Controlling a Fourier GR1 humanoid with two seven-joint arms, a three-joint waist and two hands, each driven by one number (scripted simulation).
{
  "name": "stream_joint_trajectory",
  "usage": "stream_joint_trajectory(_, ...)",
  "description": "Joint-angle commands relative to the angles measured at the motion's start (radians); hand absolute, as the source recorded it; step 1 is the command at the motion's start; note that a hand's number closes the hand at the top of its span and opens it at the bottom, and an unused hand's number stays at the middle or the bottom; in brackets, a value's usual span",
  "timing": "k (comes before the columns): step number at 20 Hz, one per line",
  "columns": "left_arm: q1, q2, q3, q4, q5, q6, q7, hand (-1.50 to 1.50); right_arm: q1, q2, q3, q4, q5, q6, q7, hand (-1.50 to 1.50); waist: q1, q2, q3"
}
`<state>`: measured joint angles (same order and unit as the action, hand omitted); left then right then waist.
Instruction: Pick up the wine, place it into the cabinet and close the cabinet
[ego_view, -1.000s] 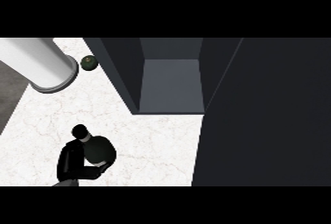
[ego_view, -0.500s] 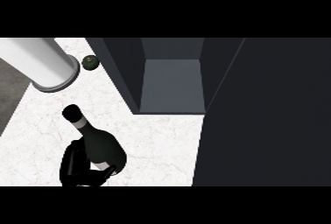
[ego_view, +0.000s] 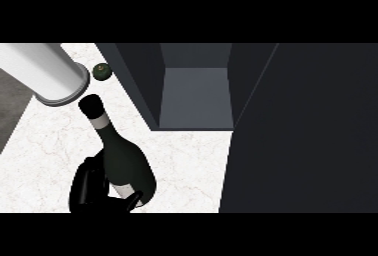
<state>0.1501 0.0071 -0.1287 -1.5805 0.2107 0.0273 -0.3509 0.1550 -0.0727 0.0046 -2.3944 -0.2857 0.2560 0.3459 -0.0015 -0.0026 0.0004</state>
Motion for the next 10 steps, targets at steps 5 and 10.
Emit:
stream_joint_trajectory(5,-0.102,-0.007,-0.137,-0.063,-0.011,0.168,0.113,1.50,-0.044,-0.039,-0.091,-0.064,-0.104,0.001,0.047,-1.50,-0.003,0.002,0.000)
stream_joint_trajectory(10,-0.272,-0.007,-0.167,-0.054,-0.003,0.315,0.225,1.50,-0.020,-0.022,-0.091,-0.087,-0.085,-0.013,0.057,-1.50,-0.009,0.002,0.000)
